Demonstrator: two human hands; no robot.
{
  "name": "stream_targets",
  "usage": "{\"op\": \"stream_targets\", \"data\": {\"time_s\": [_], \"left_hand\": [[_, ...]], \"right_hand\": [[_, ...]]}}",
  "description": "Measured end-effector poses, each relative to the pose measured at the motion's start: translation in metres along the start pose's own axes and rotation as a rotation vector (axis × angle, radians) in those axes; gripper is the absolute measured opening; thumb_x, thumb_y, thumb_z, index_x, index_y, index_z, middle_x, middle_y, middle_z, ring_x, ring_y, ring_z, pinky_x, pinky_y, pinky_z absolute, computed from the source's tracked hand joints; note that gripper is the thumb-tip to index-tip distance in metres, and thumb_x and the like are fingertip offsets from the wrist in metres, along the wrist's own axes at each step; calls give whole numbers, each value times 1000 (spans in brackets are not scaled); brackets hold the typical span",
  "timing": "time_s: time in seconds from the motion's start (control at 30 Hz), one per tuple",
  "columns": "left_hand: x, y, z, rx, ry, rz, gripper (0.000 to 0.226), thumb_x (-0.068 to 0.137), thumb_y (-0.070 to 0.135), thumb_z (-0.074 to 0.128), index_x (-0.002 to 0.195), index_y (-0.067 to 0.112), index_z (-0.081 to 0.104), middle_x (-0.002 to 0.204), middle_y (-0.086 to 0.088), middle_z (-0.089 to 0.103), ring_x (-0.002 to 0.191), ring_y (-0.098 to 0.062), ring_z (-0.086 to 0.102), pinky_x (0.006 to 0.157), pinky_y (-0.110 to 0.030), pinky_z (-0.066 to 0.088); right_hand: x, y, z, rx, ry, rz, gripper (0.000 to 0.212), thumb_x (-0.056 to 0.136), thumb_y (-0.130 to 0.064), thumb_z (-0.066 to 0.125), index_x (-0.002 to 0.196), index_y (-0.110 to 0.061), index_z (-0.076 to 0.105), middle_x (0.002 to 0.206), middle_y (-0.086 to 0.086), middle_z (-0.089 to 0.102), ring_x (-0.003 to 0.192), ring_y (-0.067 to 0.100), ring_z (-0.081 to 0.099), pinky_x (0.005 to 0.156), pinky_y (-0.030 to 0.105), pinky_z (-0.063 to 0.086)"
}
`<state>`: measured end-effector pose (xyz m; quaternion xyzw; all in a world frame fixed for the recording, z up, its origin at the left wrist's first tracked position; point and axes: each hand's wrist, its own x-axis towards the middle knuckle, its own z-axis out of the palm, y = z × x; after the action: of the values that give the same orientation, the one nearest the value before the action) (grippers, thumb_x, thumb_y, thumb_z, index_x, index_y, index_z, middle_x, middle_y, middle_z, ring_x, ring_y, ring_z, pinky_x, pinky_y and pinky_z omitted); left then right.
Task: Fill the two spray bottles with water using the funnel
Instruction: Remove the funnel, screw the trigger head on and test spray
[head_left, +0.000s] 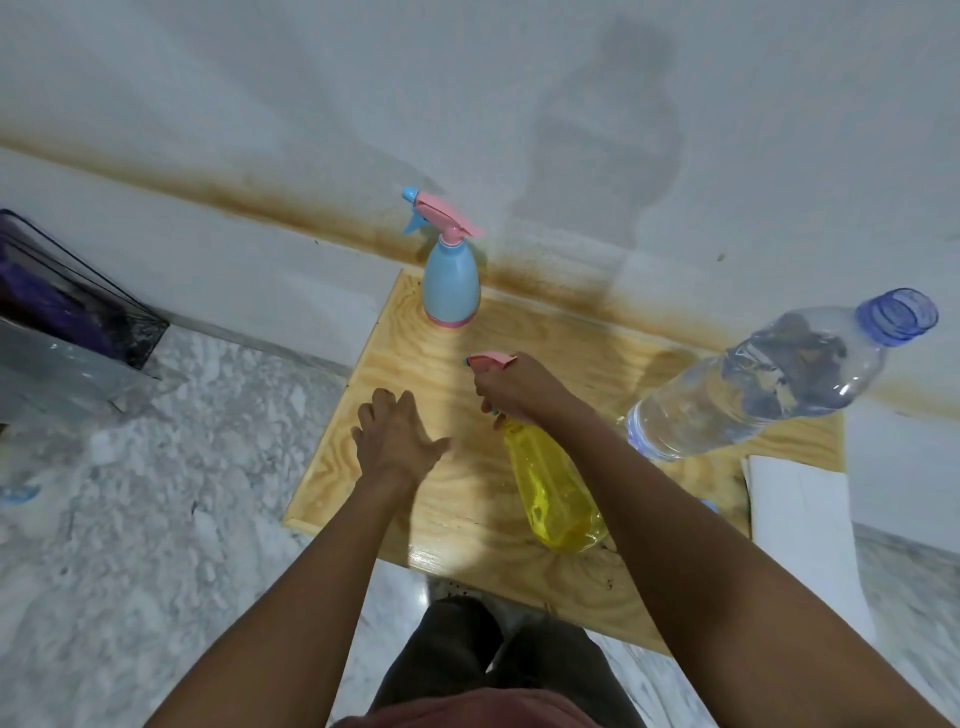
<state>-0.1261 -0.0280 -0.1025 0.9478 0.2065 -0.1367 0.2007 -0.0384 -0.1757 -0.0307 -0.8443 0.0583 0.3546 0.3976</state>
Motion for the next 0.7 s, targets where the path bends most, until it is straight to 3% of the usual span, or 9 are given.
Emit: {"op": "stream_targets", "data": {"time_s": [0.27, 0.43, 0.7], "left_hand": [[1, 0, 1, 11, 5, 0, 83, 69, 68, 73, 131, 19, 46, 141, -7, 32, 125, -30, 33, 99, -43, 35], [2, -1, 3, 9, 10, 1, 83, 67, 67, 74, 130, 20, 47, 139, -6, 33, 123, -30, 34, 98, -42, 36], [1, -1, 3, 1, 7, 0, 83, 68, 67, 74, 131, 19, 47, 138, -6, 33, 123, -30, 33, 98, -42, 35]], "right_hand": [[-7, -4, 0, -50, 23, -47, 47, 78, -42, 44, 119, -44, 66, 91, -3, 72, 64, 17, 75, 80, 42, 62], [-5, 0, 0, -32, 58, -14, 51, 77, -44, 46, 120, -28, 67, 85, -1, 74, 66, 17, 75, 76, 45, 63], [-9, 7, 1, -57, 39, -45, 56, 72, -47, 45, 121, -30, 66, 83, -3, 74, 63, 15, 74, 79, 46, 63]]}}
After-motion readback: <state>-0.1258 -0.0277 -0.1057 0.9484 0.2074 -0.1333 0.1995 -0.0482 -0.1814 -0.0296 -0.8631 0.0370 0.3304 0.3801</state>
